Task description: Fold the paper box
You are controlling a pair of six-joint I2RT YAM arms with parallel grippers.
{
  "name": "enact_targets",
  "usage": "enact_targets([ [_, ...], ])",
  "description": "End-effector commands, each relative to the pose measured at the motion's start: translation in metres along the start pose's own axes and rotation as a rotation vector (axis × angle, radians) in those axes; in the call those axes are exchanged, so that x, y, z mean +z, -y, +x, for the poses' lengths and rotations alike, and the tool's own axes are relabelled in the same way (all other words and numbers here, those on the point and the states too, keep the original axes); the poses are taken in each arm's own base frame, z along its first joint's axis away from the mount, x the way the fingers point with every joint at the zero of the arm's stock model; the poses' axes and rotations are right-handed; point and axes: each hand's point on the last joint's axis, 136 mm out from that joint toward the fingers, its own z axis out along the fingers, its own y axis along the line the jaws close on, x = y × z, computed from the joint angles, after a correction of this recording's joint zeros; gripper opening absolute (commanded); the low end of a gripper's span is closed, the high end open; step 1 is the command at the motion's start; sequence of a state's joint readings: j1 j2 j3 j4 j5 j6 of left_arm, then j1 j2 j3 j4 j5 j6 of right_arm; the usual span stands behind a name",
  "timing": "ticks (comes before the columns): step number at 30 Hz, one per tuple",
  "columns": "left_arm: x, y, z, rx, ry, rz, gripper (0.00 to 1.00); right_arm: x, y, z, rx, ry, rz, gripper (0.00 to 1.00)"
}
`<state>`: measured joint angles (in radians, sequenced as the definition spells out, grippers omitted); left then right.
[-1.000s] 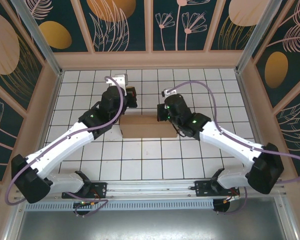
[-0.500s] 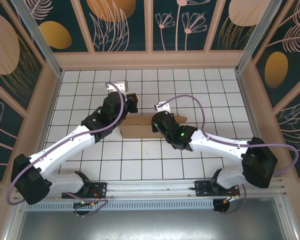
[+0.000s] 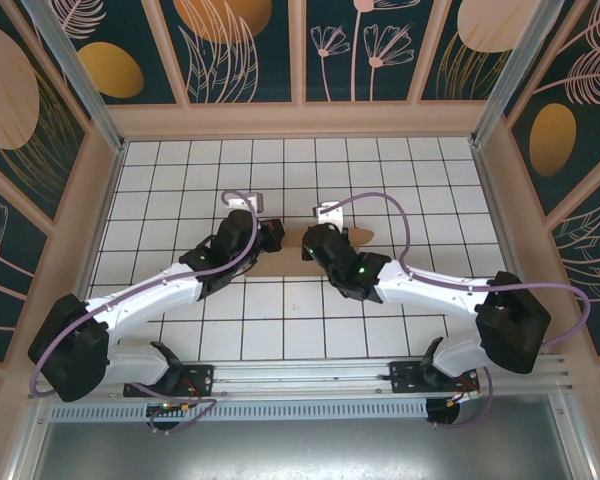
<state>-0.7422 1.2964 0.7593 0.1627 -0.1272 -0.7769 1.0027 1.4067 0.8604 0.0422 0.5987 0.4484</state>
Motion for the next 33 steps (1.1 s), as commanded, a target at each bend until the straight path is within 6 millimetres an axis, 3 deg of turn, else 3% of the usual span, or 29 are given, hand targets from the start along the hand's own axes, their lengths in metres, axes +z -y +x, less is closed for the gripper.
enact_targets([
  [1,0.002,-0.007,0.004,-0.016,0.016,0.001,0.0,0.003,0.013,0.056,-0.067,-0.163,0.024,0.0],
  [3,0.004,-0.015,0.009,-0.007,0.013,-0.025,0.0,0.0,0.008,0.045,-0.05,-0.15,0.001,0.0],
  [6,0.006,-0.02,0.015,0.003,-0.006,-0.039,0.0,-0.012,0.001,0.011,-0.013,-0.097,-0.046,0.01],
  [8,0.008,-0.02,0.019,0.008,-0.021,-0.038,0.0,-0.022,0.005,-0.013,0.025,-0.061,-0.084,0.15],
  [11,0.009,-0.021,0.023,0.006,-0.038,-0.035,0.0,-0.034,0.03,-0.036,0.106,-0.032,-0.082,0.37],
  [14,0.009,-0.024,0.025,0.008,-0.048,-0.051,0.0,-0.03,0.066,-0.031,0.242,-0.118,-0.066,0.42],
  [19,0.009,-0.023,0.023,0.013,-0.053,-0.054,0.0,-0.025,0.1,-0.007,0.36,-0.291,-0.105,0.43],
  [23,0.011,-0.02,0.026,0.011,-0.071,-0.046,0.0,-0.03,0.113,0.0,0.451,-0.367,-0.184,0.46],
  [28,0.011,-0.024,0.027,0.023,-0.074,-0.062,0.0,-0.035,0.108,0.009,0.455,-0.417,-0.227,0.47],
  [33,0.011,-0.026,0.028,0.03,-0.075,-0.072,0.0,-0.037,0.121,-0.001,0.39,-0.394,-0.152,0.47],
])
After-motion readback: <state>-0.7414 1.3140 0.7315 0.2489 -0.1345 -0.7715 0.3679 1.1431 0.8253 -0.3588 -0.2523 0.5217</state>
